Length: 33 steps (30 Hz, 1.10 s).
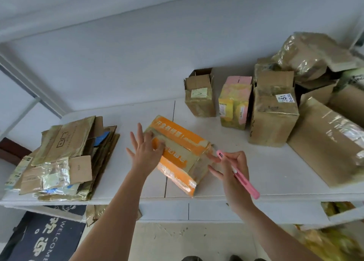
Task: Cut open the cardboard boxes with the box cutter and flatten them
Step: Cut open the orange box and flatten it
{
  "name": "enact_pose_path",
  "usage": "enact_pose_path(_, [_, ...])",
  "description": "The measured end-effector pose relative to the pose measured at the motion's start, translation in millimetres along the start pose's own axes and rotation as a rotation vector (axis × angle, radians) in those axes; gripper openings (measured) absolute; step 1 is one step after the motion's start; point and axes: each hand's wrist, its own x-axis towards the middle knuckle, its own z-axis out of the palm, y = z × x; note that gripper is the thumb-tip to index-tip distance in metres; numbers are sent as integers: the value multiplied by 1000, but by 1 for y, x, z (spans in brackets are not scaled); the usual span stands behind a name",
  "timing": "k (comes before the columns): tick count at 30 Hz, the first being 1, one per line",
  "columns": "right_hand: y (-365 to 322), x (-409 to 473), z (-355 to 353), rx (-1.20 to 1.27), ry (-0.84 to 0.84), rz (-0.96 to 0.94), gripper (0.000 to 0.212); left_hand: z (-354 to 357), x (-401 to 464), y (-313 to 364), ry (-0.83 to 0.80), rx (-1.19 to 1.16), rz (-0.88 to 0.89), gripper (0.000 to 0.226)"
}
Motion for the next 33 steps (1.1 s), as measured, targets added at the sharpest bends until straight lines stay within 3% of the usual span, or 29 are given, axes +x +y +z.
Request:
enact_pose_path(3, [2,22,4,29,117,15,10,-2,0,3,41,202,208,57])
enact_pose_path(6, [0,51,9,50,177,37,11,-5,1,19,-32,224,382,64])
enact_pose_path(10, [-4,77,11,80,223,78,12,-5,1,39,-144,257,388,96])
enact_pose_path(15, [-2,79,0,51,158,88,12,-2,5,53,13,485,452,115])
enact_pose_path(18, [2,74,-6,74,129,95,10,0,16,62,-7,555,486,112])
enact_pose_path(23, [-2,75,-11,83,110,105,11,3,30,68,-200,495,628,102])
enact_pose_path(27, [-2,73,-11,78,109,134,11,-5,33,67,-213,503,687,98])
enact_pose_path(33, [10,66,-8,52,83,138,13,7,5,39,-270,251,447,89])
